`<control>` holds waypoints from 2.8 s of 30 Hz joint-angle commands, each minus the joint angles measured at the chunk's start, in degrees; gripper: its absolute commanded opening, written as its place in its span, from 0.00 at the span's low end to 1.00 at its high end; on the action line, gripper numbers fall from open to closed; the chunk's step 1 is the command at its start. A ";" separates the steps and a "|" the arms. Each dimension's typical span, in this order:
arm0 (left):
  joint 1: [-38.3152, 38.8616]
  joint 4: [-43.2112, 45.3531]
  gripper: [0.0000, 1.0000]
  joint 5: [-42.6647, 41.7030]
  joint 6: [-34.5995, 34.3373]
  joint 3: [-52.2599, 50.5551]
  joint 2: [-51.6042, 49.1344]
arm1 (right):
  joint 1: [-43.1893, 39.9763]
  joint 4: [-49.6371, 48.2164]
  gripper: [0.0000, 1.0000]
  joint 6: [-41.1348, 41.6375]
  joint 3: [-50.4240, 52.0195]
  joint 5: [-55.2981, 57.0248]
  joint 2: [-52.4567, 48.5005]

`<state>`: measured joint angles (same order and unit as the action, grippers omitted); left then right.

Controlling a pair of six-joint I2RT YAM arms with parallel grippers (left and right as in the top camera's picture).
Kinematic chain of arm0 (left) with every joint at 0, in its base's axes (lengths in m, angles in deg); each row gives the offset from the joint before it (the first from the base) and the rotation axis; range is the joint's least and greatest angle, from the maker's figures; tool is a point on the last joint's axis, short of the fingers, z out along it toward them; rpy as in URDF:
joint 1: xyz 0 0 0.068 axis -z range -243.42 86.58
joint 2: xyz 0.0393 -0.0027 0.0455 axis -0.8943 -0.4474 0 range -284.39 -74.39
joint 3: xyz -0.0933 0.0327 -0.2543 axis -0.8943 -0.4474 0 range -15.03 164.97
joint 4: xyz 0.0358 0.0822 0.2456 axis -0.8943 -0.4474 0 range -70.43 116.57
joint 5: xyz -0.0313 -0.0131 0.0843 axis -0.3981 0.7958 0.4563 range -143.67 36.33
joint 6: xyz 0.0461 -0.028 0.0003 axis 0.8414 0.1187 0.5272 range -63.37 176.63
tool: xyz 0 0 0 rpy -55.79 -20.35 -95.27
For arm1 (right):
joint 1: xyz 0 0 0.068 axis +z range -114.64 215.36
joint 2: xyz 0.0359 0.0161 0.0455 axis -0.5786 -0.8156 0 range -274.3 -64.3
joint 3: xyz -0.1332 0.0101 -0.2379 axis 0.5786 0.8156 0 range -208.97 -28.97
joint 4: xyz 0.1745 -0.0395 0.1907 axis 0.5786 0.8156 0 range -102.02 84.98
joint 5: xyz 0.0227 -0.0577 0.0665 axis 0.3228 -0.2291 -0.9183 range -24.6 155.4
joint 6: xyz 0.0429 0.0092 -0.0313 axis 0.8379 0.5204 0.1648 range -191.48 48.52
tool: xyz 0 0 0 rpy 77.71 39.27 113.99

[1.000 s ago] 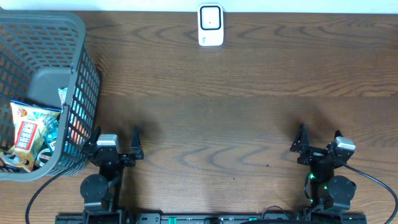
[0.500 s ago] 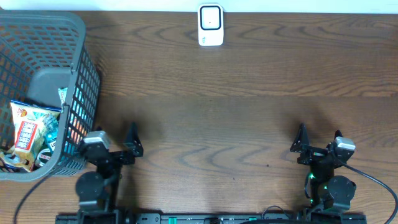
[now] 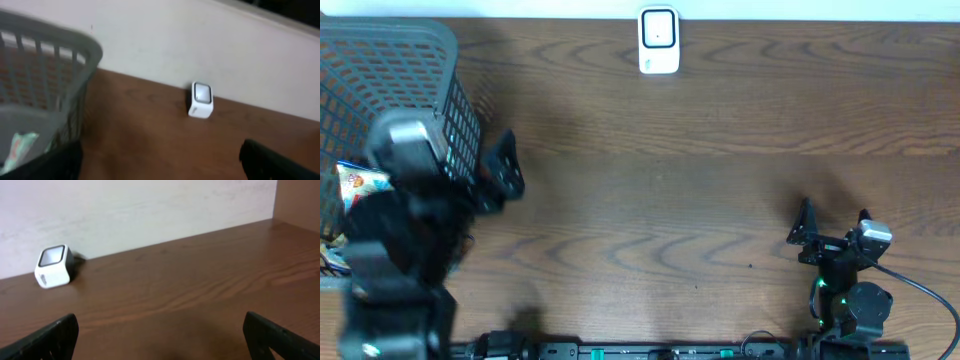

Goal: Scan the item barcode
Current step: 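Reach the left gripper into the basket and grasp the blue Listerine bottle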

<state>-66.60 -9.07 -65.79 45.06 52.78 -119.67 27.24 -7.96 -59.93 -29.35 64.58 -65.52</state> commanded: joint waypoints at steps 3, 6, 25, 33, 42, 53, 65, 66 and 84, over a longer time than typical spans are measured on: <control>-0.66 -14.19 0.98 -1.36 10.23 23.45 -14.19 | 0.28 0.24 0.99 0.42 0.04 0.33 0.09; -0.66 -19.45 0.98 -1.42 10.47 27.28 -18.14 | 0.28 0.24 0.99 0.42 0.04 0.33 0.09; -37.73 -31.95 0.98 -1.73 -4.83 31.50 -31.08 | 0.28 0.24 0.99 0.42 0.04 0.33 0.09; -46.16 -36.92 0.98 -4.59 -0.44 25.99 -42.16 | 0.28 0.24 0.99 0.42 0.04 0.33 0.09; -46.10 -32.15 0.98 -4.55 3.89 13.79 -46.34 | 0.28 0.24 0.99 0.42 0.04 0.31 0.09; -46.14 -15.45 0.98 -3.74 5.77 -4.02 -46.93 | 0.28 0.24 0.99 0.42 0.04 0.33 0.09; -45.99 -11.91 0.43 -7.43 5.77 -8.81 -55.32 | 0.28 0.24 0.99 0.42 0.04 0.31 0.09; -45.99 -12.07 0.41 -7.45 5.79 -8.81 -55.63 | 0.28 0.24 0.99 0.42 0.04 0.33 0.09; -45.99 -18.88 0.18 -13.22 3.41 4.79 -41.88 | 0.28 0.24 0.99 0.42 0.04 0.33 0.09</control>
<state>-112.55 -28.39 -76.87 50.92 51.89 -168.32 27.24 -7.96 -59.93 -29.35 64.76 -65.54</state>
